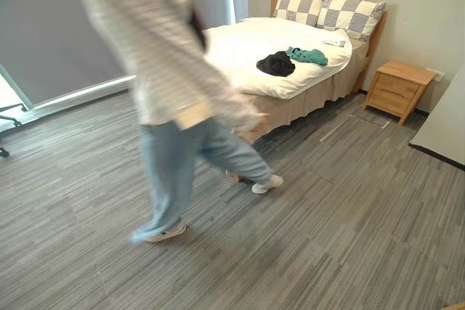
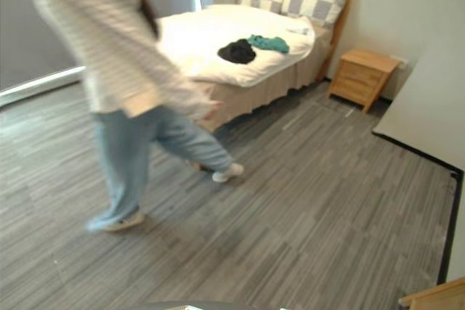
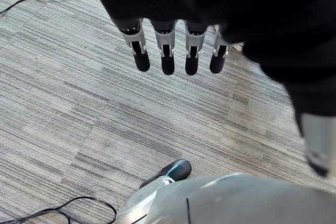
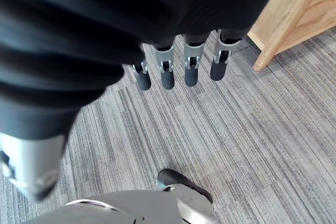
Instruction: Tidy up the quilt and then pick up the clothes from the bed and put them into the laundry hamper.
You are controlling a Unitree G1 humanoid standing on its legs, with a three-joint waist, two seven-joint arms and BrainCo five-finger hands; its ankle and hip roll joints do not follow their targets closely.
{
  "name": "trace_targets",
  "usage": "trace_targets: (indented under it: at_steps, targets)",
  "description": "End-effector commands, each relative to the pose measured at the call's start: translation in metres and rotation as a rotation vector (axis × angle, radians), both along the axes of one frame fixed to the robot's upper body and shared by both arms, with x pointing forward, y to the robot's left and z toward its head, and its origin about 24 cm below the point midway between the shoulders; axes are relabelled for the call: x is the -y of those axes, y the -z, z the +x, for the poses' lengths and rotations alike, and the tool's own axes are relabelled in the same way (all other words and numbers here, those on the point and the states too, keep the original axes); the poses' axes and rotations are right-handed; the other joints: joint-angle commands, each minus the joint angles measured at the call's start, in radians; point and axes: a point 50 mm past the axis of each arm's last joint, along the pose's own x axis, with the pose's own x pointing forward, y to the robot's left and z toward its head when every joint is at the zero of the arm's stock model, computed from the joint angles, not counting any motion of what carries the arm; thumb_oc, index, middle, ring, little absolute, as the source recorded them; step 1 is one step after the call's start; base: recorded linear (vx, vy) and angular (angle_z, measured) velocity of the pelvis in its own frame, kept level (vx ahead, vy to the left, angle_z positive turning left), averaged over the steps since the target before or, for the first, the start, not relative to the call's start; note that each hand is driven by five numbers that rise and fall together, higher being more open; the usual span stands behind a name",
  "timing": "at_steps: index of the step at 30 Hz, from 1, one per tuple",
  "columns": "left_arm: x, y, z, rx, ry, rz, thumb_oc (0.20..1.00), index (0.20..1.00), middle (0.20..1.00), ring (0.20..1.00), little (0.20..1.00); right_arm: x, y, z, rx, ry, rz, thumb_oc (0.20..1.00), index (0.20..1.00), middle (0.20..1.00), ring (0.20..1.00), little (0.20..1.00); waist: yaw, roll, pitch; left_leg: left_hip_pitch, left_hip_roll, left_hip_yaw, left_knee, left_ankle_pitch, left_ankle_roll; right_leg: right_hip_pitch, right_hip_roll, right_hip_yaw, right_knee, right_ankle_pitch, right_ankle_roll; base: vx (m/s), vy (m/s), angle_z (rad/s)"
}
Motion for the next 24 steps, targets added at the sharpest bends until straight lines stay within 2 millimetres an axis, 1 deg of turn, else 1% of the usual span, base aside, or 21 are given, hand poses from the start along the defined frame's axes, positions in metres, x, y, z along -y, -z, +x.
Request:
trace_targets:
  at_steps: [1,8,12,13,15,16,17,18,19,20,21,22,23,24]
  targets:
    - [-0.004,-0.006,0.035,0.069,0.071,0.04,1.0,1.0,1.0,1.0,1.0,0.01,-0.005,0.022,0.03,-0.023,-0.046,1.0,1.0,1.0,1.0,1.0,-0.016,-0.019,0.064,0.067,0.015,-0.03,-0.029,-0.083,-0.067,0.141,-0.106,0.031,-0.167,0.01,0.147,0.02,0.005,0.04]
    - [-0.008,-0.007,0.037,0.062,0.094,0.054,1.0,1.0,1.0,1.0,1.0,0.01,-0.005,0.022,0.03,-0.023,-0.044,1.0,1.0,1.0,1.0,1.0,-0.019,-0.023,0.075,0.057,0.013,-0.021,-0.024,-0.087,-0.061,0.127,-0.105,0.042,-0.165,0.012,0.149,0.02,0.005,-0.04]
    - [-0.01,-0.009,0.045,0.086,0.095,0.066,1.0,1.0,1.0,1.0,1.0,0.011,-0.007,0.031,0.055,-0.026,-0.054,1.0,1.0,1.0,1.0,1.0,-0.018,-0.025,0.092,0.022,0.01,-0.016,-0.017,-0.084,-0.053,0.087,-0.105,0.059,-0.157,0.02,0.153,-0.03,0.019,-0.1]
    - [-0.012,-0.011,0.051,0.108,0.085,0.071,1.0,1.0,1.0,1.0,1.0,0.012,-0.009,0.035,0.07,-0.016,-0.056,1.0,1.0,1.0,1.0,1.0,-0.013,-0.025,0.098,0.001,0.005,-0.014,-0.011,-0.085,-0.045,0.061,-0.104,0.063,-0.142,0.018,0.155,-0.02,0.028,-0.1]
    - [-0.012,-0.011,0.053,0.115,0.084,0.073,1.0,1.0,1.0,1.0,1.0,0.013,-0.009,0.036,0.077,-0.005,-0.057,1.0,1.0,1.0,1.0,1.0,-0.01,-0.025,0.101,-0.009,0.002,-0.013,-0.006,-0.088,-0.039,0.046,-0.104,0.06,-0.123,0.013,0.156,-0.01,0.034,-0.16]
    - [-0.014,-0.012,0.056,0.123,0.077,0.077,1.0,1.0,1.0,1.0,1.0,0.014,-0.01,0.039,0.091,0.021,-0.055,1.0,1.0,1.0,1.0,1.0,-0.008,-0.026,0.107,-0.025,-0.001,-0.011,0.006,-0.095,-0.029,0.007,-0.102,0.062,-0.068,0.005,0.159,-0.03,0.056,-0.24]
    - [-0.016,-0.013,0.058,0.13,0.069,0.079,1.0,1.0,1.0,1.0,1.0,0.015,-0.011,0.043,0.107,0.046,-0.049,1.0,1.0,1.0,1.0,1.0,-0.006,-0.024,0.115,-0.034,-0.002,-0.01,0.013,-0.102,-0.021,-0.032,-0.1,0.063,-0.004,0.0,0.17,0.03,0.131,-0.28]
    - [-0.016,-0.013,0.058,0.131,0.044,0.077,1.0,1.0,1.0,1.0,1.0,0.018,-0.013,0.048,0.138,0.114,-0.044,1.0,1.0,1.0,1.0,1.0,-0.013,-0.01,0.133,-0.028,-0.004,0.002,0.022,-0.12,-0.002,-0.114,-0.114,0.046,0.166,0.024,0.217,0.29,0.226,-0.52]
    - [-0.02,-0.014,0.056,0.13,0.005,0.081,1.0,1.0,1.0,1.0,1.0,0.022,-0.014,0.047,0.167,0.192,-0.04,1.0,1.0,1.0,1.0,1.0,-0.032,0.016,0.166,0.024,0.012,-0.012,0.013,-0.141,0.008,-0.265,-0.126,0.022,0.382,0.093,0.237,0.31,0.199,-0.62]
    - [-0.02,-0.013,0.056,0.13,0.005,0.081,1.0,1.0,1.0,1.0,1.0,0.022,-0.014,0.047,0.167,0.192,-0.04,1.0,1.0,1.0,1.0,1.0,-0.032,0.014,0.165,0.025,0.011,-0.012,0.012,-0.142,0.008,-0.268,-0.128,0.023,0.39,0.088,0.237,0.4,0.098,-0.5]
    - [-0.021,-0.014,0.055,0.126,0.007,0.084,1.0,1.0,1.0,1.0,1.0,0.023,-0.014,0.045,0.164,0.199,-0.041,1.0,1.0,1.0,1.0,1.0,-0.043,0.015,0.169,0.052,0.015,-0.023,0.001,-0.153,0.0,-0.3,-0.129,0.001,0.373,0.08,0.227,0.51,-0.09,0.02]
    - [-0.025,-0.015,0.057,0.128,0.021,0.096,1.0,1.0,1.0,1.0,1.0,0.024,-0.013,0.039,0.153,0.199,-0.047,1.0,1.0,1.0,1.0,1.0,-0.075,-0.003,0.171,0.103,0.006,-0.047,-0.027,-0.187,-0.021,-0.337,-0.123,-0.011,0.211,0.076,0.21,0.69,-0.136,0.35]
    - [-0.026,-0.015,0.056,0.126,0.025,0.102,1.0,1.0,1.0,1.0,1.0,0.024,-0.012,0.037,0.146,0.195,-0.051,1.0,1.0,1.0,1.0,1.0,-0.095,-0.011,0.177,0.128,0.006,-0.064,-0.031,-0.206,-0.032,-0.341,-0.12,-0.01,0.104,0.091,0.205,0.54,-0.127,0.48]
    - [-0.026,-0.015,0.056,0.126,0.025,0.101,1.0,1.0,1.0,1.0,1.0,0.024,-0.012,0.036,0.145,0.195,-0.052,1.0,1.0,1.0,1.0,1.0,-0.097,-0.004,0.18,0.134,0.014,-0.066,-0.031,-0.21,-0.034,-0.328,-0.113,-0.016,0.093,0.093,0.205,0.61,-0.185,0.44]
